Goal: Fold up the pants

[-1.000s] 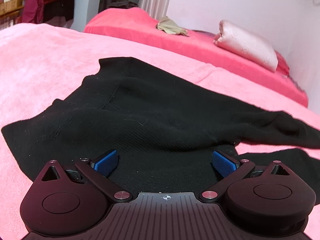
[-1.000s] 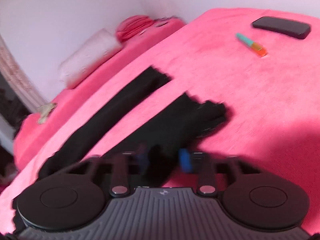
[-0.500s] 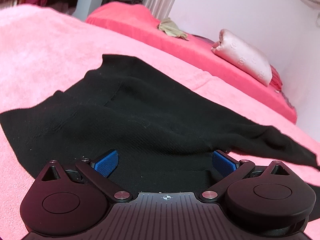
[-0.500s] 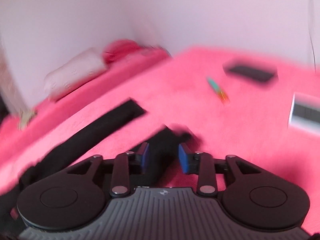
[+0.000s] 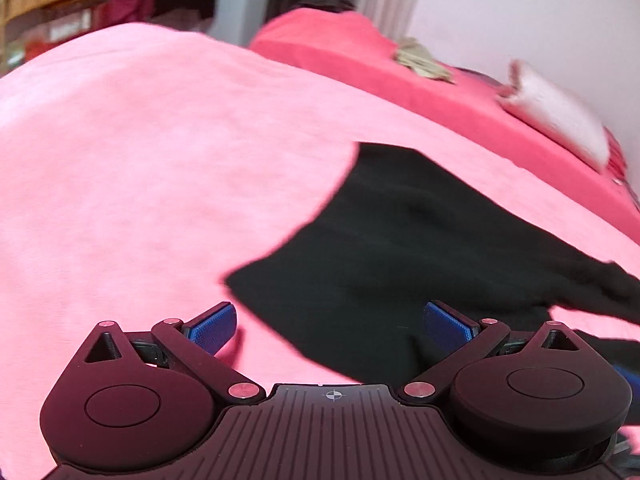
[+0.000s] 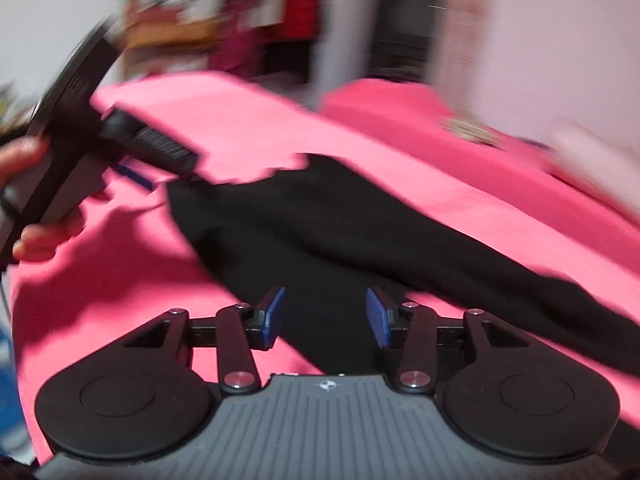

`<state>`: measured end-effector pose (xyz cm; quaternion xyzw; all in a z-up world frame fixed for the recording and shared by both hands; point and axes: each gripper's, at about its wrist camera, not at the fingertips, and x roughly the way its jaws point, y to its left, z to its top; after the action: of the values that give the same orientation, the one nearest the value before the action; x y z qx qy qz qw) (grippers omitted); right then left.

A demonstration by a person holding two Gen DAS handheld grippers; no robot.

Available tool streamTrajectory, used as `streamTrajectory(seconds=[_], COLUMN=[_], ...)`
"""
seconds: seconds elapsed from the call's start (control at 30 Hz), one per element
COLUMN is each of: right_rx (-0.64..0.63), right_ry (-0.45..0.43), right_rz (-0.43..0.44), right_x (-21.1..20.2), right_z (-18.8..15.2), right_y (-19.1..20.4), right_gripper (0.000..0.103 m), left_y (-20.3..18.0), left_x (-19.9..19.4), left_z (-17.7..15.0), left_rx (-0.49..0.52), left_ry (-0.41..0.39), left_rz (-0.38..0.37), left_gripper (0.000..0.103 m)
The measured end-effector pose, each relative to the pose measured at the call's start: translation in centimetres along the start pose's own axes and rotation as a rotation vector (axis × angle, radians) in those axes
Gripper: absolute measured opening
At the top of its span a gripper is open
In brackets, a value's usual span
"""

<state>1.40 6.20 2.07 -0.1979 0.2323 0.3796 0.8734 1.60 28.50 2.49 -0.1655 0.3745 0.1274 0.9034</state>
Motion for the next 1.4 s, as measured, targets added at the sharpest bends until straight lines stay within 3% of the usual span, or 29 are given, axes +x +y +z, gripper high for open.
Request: streamTrajectory(seconds=[0.07,0.23,0.3,0.33,0.47,0.6,0.67,0.8,0.83,0.87,0.93,1.07,1.2,1.33,1.4], right_rx=[-0.102,-0.310,-0.344,-0.339,-0.313,-0.395,-0.375,-0.056,0.023,0.103,0.263,0.581,0.946,1.269,1.346], right_ry=[0.013,0.013,0.011,0.025,-0.025,0.000,-0.029,-0.053,-0.070,-0.082,-0.102,-0.087,-0.140,-0.155,-0.162], right_rz=[0.023,-0.019,-0.026,-0.030,-0.042,0.115,0.100,0.168,0.139,0.105,0.034,-0.199,-0.434,-0.524,-0.535], right_x=[2.8,7.5,8.7,9.0,7.6,6.7,5.9,2.4,1.2,0.0,-2.0,-5.9,-10.7,-12.6,-12.5], right_z=[1.3,2.0,2.2,2.2,2.5,1.1,1.0,2.0,1.8,1.4,-0.3,-5.7,-12.6,-18.8,-20.8], right_y=[2.5,6.3,6.9,6.9,8.5,11.5,11.3,4.1,1.7,-0.6,-6.0,-16.9,-27.1,-34.7,-37.0], right_gripper=[0.049,0.049,0.032,0.011,0.011,0.002,0.002,0.009,0.022,0.041,0.060,0.060,0.060,0.059,0.058], left_y=[1.5,3.6,3.8,4.0,4.0,3.4,2.7,0.5,-0.2,-0.9,-2.6,-5.9,-9.2,-11.0,-11.3], left_x=[0.1,0.3,0.5,0.6,0.5,0.3,0.2,0.5,0.9,1.2,2.3,5.6,10.0,14.7,15.6], left_z=[0.3,0.9,1.0,1.0,1.2,2.1,2.5,3.5,3.9,4.2,5.0,6.4,7.6,8.0,7.7], left_rx=[-0.034,-0.066,-0.063,-0.062,-0.052,-0.057,-0.054,-0.020,-0.012,-0.008,0.002,-0.002,-0.013,-0.031,-0.004], left_ry=[0.006,0.009,0.012,0.015,0.017,0.000,-0.007,-0.011,-0.008,-0.007,-0.003,0.040,0.089,0.140,0.107], left_rz=[0.000,0.010,0.013,0.016,0.017,0.023,0.009,-0.020,-0.032,-0.043,-0.075,-0.153,-0.195,-0.169,-0.135], left_gripper=[0.103,0.103,0.103,0.103,0.103,0.103,0.103,0.103,0.103,0.103,0.103,0.103,0.103,0.103,0.103])
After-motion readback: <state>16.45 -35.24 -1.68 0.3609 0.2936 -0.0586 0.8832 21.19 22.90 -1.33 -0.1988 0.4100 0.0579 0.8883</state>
